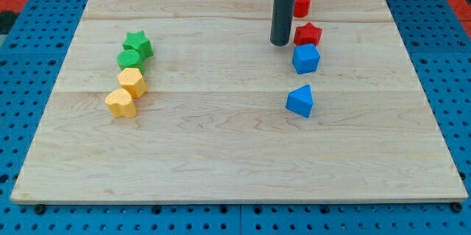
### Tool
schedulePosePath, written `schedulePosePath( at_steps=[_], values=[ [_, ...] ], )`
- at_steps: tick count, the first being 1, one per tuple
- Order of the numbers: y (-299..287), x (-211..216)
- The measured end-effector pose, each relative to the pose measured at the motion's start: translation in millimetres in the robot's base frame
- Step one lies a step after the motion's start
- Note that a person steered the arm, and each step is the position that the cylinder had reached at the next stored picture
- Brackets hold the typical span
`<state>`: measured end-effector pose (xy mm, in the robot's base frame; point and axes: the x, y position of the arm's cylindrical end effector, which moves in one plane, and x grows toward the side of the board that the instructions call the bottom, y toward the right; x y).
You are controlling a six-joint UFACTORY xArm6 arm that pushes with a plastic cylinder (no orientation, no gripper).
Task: Push the blue cube towards the center
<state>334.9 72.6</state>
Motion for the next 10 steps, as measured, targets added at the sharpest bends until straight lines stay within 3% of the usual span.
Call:
schedulePosePath(
  at_steps=[1, 3, 5, 6, 7, 8, 9, 10],
  values=[
    [-9.1, -0.2],
    [-74.8, 50.4],
    [-35.2, 207.2],
    [16.5, 218.3],
    [87.3, 185.5],
    [130.6, 101.8],
    [91.3, 45.5],
    [7.2, 53.4]
  ],
)
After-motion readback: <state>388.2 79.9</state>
